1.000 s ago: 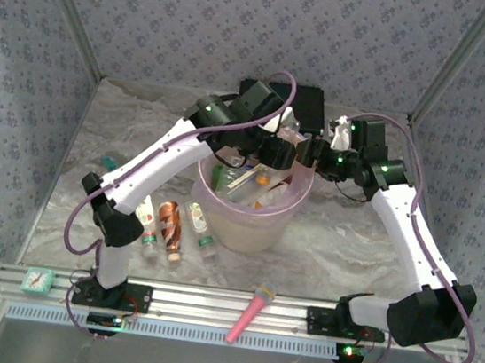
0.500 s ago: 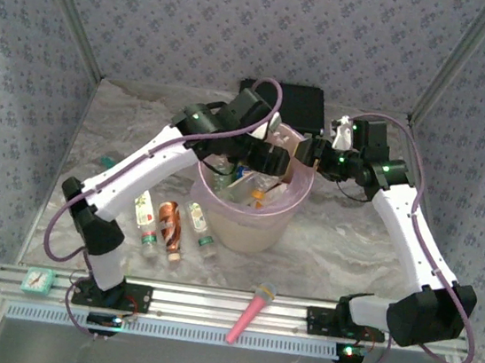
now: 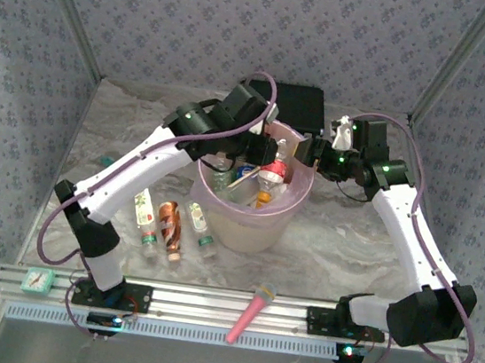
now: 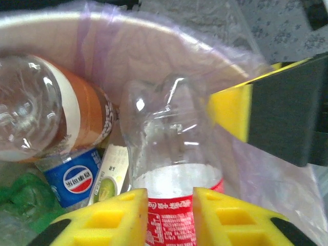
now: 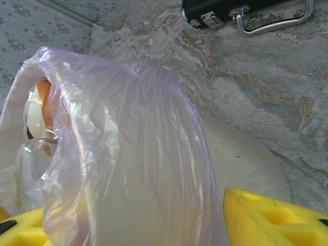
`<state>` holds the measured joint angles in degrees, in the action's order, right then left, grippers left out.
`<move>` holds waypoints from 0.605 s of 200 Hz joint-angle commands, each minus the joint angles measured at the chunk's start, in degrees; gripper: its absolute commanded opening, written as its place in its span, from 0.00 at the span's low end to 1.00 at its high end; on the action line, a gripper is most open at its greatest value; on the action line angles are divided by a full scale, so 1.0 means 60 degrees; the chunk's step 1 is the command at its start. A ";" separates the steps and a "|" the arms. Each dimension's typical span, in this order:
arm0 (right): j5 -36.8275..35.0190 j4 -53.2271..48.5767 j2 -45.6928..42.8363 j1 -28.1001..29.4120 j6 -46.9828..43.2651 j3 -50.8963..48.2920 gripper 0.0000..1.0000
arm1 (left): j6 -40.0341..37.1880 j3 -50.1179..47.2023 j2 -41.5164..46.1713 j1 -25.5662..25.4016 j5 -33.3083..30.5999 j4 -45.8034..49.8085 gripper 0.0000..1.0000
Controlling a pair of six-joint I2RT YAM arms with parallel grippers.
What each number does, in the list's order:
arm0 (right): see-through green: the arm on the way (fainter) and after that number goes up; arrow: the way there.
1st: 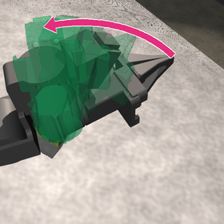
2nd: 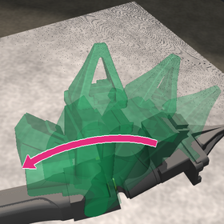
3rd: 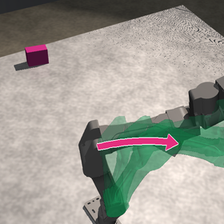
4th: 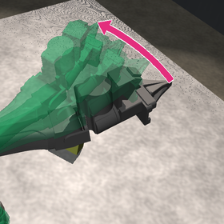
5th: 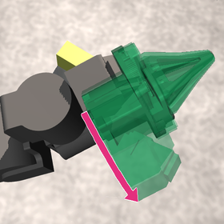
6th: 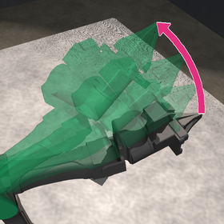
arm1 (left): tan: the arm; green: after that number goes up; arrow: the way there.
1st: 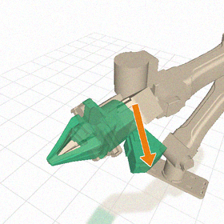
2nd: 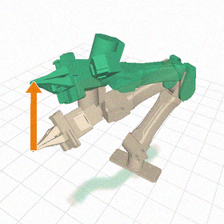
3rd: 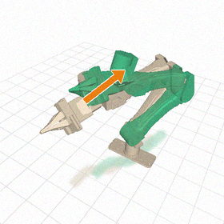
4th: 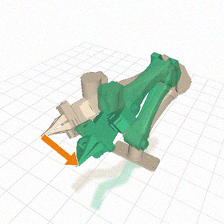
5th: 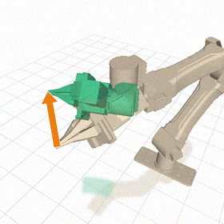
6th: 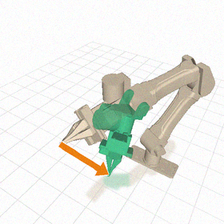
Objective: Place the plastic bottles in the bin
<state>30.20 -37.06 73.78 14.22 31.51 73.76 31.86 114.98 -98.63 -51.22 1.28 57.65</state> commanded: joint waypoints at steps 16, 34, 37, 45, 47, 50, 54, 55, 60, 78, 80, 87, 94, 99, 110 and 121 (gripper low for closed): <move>-0.0102 -0.0115 -0.0165 0.0010 -0.0154 0.0293 0.62 | 0.0448 -0.0908 -0.0027 -0.0010 0.0272 -0.0665 0.25; -0.0083 -0.0042 -0.0153 0.0046 -0.0122 0.0250 0.62 | 0.0512 -0.1129 0.0007 -0.0003 0.0424 -0.0830 0.25; -0.0087 -0.0036 -0.0153 0.0047 -0.0124 0.0238 0.62 | 0.0520 -0.1145 0.0036 -0.0003 0.0405 -0.0833 0.25; -0.0108 -0.0031 -0.0153 0.0073 -0.0124 0.0242 0.62 | 0.0497 -0.1161 0.0120 0.0007 0.0370 -0.0834 0.25; -0.0106 -0.0030 -0.0153 0.0072 -0.0124 0.0249 0.62 | 0.0486 -0.1160 0.0146 0.0018 0.0354 -0.0812 0.25; -0.0130 -0.0034 -0.0166 0.0085 -0.0117 0.0239 0.62 | 0.0478 -0.1135 0.0193 0.0032 0.0319 -0.0778 0.25; -0.0139 -0.0027 -0.0167 0.0091 -0.0131 0.0252 0.62 | 0.0463 -0.1118 0.0272 0.0070 0.0286 -0.0742 0.25; -0.0140 -0.0024 -0.0167 0.0091 -0.0135 0.0257 0.62 | 0.0463 -0.1110 0.0298 0.0077 0.0278 -0.0729 0.25; -0.0138 -0.0027 -0.0167 0.0104 -0.0138 0.0249 0.62 | 0.0461 -0.1094 0.0442 0.0135 0.0232 -0.0717 0.26; -0.0140 -0.0033 -0.0170 0.0100 -0.0157 0.0287 0.62 | 0.0489 -0.1166 0.1111 0.0439 0.0146 -0.0780 0.38; -0.0140 -0.0034 -0.0168 0.0105 -0.0165 0.0297 0.62 | 0.0491 -0.1180 0.1192 0.0470 0.0148 -0.0787 0.40; -0.0149 -0.0049 -0.0165 0.0103 -0.0175 0.0303 0.62 | 0.0527 -0.1228 0.1469 0.0566 0.0086 -0.0741 0.45; -0.0160 -0.0042 -0.0149 0.0106 -0.0201 0.0314 0.62 | 0.0522 -0.1304 0.1751 0.0669 -0.0052 -0.0605 0.52; -0.0159 -0.0045 -0.0128 0.0106 -0.0210 0.0310 0.62 | 0.0528 -0.1352 0.1953 0.0739 -0.0209 -0.0444 0.56; -0.0183 -0.0042 -0.0087 0.0106 -0.0227 0.0302 0.62 | 0.0538 -0.1612 0.2485 0.0938 -0.0550 -0.0065 0.65; -0.0158 0.0009 -0.0073 0.0112 -0.0214 0.0254 0.62 | 0.0666 -0.2174 0.3174 0.1309 -0.0786 0.0106 0.74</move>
<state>29.15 -37.06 73.78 14.57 31.27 73.76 34.83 105.47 -88.71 -46.50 0.40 54.08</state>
